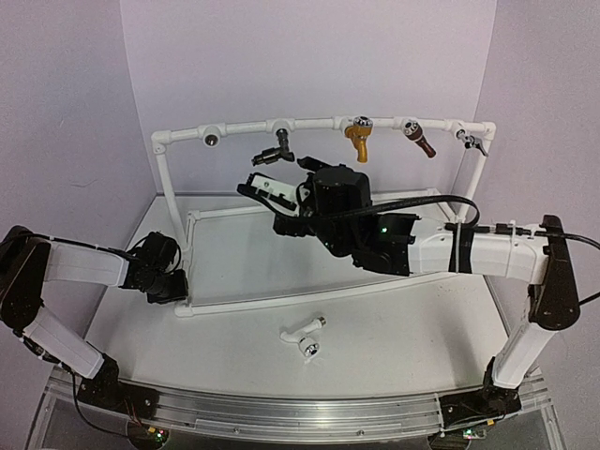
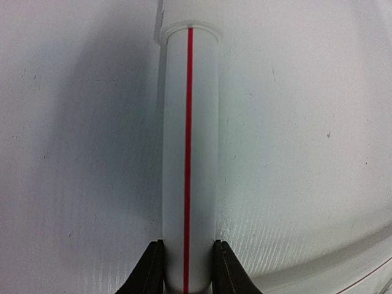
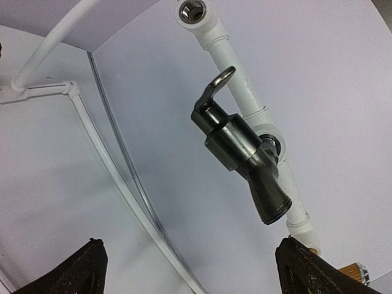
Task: Install the water faucets
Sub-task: Screw the water faucet onto the adaptor.
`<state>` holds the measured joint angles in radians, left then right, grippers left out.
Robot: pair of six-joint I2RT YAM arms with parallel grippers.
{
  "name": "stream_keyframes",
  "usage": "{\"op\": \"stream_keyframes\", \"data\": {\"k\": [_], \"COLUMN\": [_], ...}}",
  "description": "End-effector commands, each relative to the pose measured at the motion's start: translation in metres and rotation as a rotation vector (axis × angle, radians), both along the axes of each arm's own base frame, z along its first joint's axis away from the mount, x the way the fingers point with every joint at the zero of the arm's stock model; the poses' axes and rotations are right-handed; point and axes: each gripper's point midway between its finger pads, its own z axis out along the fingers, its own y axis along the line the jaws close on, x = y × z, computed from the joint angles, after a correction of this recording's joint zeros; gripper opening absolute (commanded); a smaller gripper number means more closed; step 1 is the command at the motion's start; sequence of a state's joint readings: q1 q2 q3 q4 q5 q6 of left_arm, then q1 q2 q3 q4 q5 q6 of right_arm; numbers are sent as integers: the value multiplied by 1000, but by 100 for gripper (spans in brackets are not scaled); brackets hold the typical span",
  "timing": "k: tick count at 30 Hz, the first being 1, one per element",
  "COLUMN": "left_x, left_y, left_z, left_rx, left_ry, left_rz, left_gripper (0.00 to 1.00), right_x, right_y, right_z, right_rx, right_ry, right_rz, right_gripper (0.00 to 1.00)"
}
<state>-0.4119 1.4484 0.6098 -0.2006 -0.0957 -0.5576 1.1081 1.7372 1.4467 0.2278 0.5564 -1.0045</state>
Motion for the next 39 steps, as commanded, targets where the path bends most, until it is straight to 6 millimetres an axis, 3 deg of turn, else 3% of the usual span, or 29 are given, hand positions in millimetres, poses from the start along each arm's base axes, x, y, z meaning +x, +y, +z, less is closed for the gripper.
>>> {"op": "stream_keyframes", "data": {"k": [1,6,10,18,23,27,39], "left_x": [2,7,5,1,0,0,0], "left_y": [-47,-56,-58,-54,-54,-54,-55], "left_z": [5,6,3,7,7,8,8], "left_rx": [-137,-138,-136,-131,-134,-136,-140], "left_ry": [-1,4,9,-10,-11,-15,-16], "left_rz": [-164,-194,-210,-210,-210,-210,-217], "left_gripper": [0,0,0,0,0,0,0], "right_x": [8,15,31,63,78,83,96], "right_y": [-4,14,28,36,39,39,31], "right_z": [61,69,64,63,63,66,54], "right_rx": [18,-57,-147,-161,-165,-129,102], "right_ry": [-183,-252,-294,-313,-321,-310,-203], "right_rz": [-47,-20,-36,-88,-125,-154,-276], "right_gripper": [98,98,98,94,85,70,38]}}
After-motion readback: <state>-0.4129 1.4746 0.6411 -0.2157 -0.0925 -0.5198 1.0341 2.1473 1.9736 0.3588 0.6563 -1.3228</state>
